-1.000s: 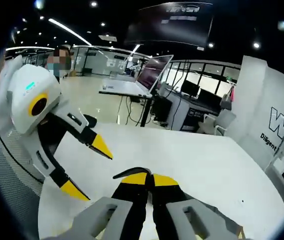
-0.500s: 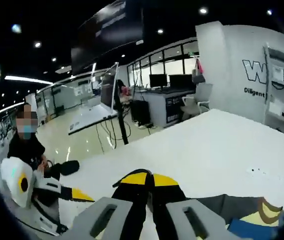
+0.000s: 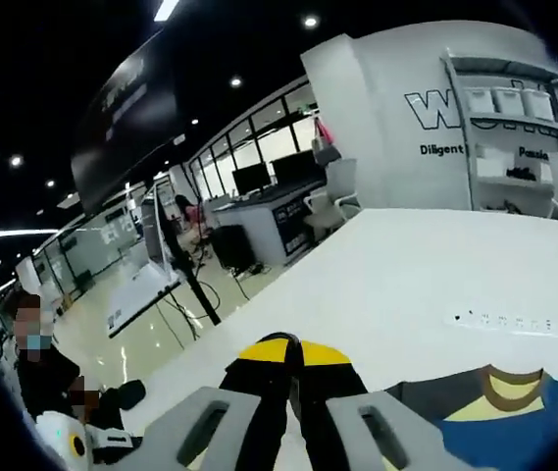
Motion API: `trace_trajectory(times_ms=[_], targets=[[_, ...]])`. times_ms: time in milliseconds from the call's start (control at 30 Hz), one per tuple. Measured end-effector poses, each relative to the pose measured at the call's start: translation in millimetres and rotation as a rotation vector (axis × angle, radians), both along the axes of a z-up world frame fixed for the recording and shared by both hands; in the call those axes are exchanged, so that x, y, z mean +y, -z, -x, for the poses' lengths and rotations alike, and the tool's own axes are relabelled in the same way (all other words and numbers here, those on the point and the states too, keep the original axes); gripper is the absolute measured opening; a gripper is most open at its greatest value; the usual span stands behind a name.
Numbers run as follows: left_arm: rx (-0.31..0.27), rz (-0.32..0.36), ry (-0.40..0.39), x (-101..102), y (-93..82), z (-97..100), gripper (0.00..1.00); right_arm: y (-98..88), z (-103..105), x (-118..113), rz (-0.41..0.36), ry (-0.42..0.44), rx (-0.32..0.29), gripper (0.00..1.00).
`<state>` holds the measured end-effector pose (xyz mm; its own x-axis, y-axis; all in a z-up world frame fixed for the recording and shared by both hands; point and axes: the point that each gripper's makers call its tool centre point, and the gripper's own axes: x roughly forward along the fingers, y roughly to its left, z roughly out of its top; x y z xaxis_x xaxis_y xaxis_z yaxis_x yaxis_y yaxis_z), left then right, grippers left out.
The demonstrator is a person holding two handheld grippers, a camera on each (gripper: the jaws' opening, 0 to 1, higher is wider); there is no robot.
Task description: Fold the garment on the visible template until the final outline fits inside the template.
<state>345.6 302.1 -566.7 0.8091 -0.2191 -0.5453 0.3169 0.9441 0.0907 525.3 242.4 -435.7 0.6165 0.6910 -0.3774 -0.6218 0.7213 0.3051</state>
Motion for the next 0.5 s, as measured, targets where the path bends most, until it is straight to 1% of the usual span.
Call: trace_trajectory(times_ms=[67, 167, 200, 233, 267, 333, 367, 400, 433, 500], targets=[[0.006, 0.001, 0.003, -1, 1.4, 0.9, 0.62, -6.6, -5, -10, -0.043, 0.056, 0.028, 0.00], [0.011, -0.001, 0.008, -2, 2.5, 1.7, 0.60, -8.1, -9, -23, -0.044, 0.103, 0.055, 0.00], [0.010, -0.001, 0.012, -2, 2.8, 1.7, 0.60, -7.3, -12, -31, -0.027, 0.122, 0.054, 0.00], [0.011, -0.001, 0.013, -3, 2.9, 1.6, 0.60, -6.3, -14, -38, -0.026, 0.146, 0.067, 0.00], [0.011, -0.001, 0.013, -3, 3.0, 1.5, 0.60, -6.3, -15, -42, -0.039, 0.162, 0.085, 0.00], [0.010, 0.001, 0.017, -3, 2.9, 0.7, 0.60, -7.2, -16, -51, -0.093, 0.206, 0.141, 0.00], [0.012, 0.000, 0.017, -3, 3.1, 0.4, 0.60, -5.9, -17, -59, -0.098, 0.229, 0.165, 0.00], [0.009, -0.001, 0.018, -4, 2.7, 0.0, 0.60, -5.3, -17, -64, -0.086, 0.231, 0.162, 0.00], [0.009, 0.000, 0.019, -3, 2.4, -0.4, 0.60, -5.0, -19, -72, -0.086, 0.256, 0.165, 0.00], [0.005, 0.002, 0.018, -3, 1.6, -1.8, 0.60, -4.6, -17, -83, -0.097, 0.277, 0.180, 0.00]])
